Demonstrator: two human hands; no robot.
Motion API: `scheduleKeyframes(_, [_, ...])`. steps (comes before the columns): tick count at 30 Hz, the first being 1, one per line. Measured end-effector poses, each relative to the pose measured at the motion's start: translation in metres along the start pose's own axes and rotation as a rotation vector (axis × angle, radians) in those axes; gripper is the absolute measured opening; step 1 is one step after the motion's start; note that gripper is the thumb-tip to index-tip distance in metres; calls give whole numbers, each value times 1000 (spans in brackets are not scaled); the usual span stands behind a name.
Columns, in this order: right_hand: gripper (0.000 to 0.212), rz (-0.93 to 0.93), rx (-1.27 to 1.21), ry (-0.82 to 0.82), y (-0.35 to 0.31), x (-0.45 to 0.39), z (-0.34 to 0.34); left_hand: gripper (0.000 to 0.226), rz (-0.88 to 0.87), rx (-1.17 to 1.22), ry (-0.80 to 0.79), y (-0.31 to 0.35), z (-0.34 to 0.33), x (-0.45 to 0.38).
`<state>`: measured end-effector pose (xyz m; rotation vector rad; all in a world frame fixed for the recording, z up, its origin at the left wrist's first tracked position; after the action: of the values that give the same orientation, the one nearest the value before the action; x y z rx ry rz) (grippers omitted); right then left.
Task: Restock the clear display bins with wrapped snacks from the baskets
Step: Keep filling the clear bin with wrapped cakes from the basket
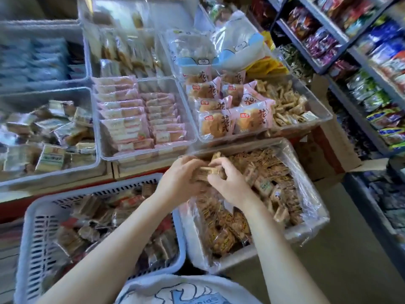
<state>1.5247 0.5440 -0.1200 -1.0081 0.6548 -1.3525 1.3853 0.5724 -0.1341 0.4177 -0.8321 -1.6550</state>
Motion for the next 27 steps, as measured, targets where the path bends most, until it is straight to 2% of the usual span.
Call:
scheduleKeyframes(5, [34, 77, -50, 14, -67, -53, -113, 32, 327, 27, 160, -126, 110, 32])
scheduleKeyframes(10, [40, 160, 112, -155, -121, -113, -245, 30, 601, 298, 403, -261, 215, 95])
scheduleKeyframes(14, [54, 309, 409, -211, -146, -163, -339, 44, 624, 482, 587, -332, 273, 117])
scheduleKeyframes(17, [58, 318, 717, -270, -135, -182, -386, 50, 554, 430, 723, -355, 314, 114])
scheduleKeyframes(19, [61, 316, 829, -255, -126, -184, -396, 51, 515, 337, 801, -366, 333, 106])
scheduleKeyframes(21, [65, 330, 868, -205, -126, -184, -397, 53, 511, 193, 729, -381, 333, 87])
scheduleKeyframes(24, [63, 367, 906, -147, -129, -185, -396, 68, 609, -174, 362, -405, 294, 62])
scheduleKeyframes(25, [61, 375, 916, -135, -129, -185, -396, 72, 627, -243, 294, -410, 282, 59])
scheduleKeyframes(27, [59, 381, 929, -122, -129, -185, -396, 76, 623, -254, 275, -410, 275, 59])
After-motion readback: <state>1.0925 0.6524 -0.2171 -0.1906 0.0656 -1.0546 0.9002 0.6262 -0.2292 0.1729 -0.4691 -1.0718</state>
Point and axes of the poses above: each hand's wrist, its own x-axis away from the middle knuckle, its own z-axis out of the back of the hand, y = z × x, the point moved 8 cm from there along -x, towards the middle knuckle, and after that the axes turned 14 degrees about z, right-handed, at the moved point
